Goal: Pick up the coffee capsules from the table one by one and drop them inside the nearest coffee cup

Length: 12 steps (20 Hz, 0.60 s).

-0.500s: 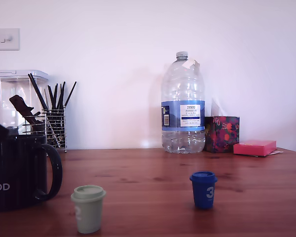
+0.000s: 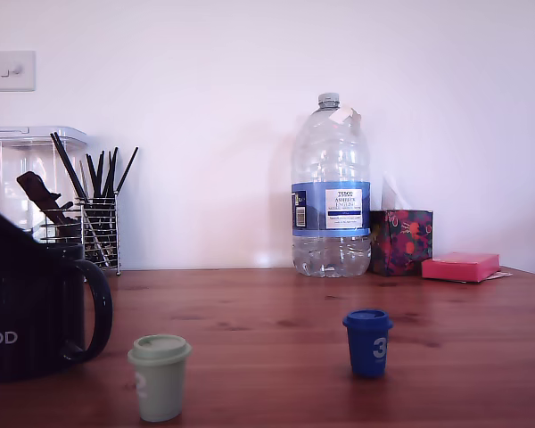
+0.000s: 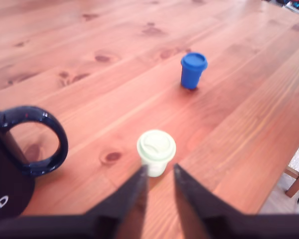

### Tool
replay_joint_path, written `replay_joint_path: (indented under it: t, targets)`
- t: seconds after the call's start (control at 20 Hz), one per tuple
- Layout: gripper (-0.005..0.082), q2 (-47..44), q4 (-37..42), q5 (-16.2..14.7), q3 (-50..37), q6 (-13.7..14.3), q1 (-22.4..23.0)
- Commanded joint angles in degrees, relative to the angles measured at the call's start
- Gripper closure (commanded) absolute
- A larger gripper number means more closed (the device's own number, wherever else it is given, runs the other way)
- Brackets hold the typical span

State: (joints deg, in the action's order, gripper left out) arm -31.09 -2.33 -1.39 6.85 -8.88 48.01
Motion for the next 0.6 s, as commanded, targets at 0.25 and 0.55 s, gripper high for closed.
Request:
replay_joint_path:
  t: [0.25, 0.55]
  targets:
    - [0.0200, -15.4, 16.5, 0.0, -0.1, 3.0, 0.2]
    - [0.0200, -29.4, 29.6, -0.1, 0.2, 4.9, 0.2]
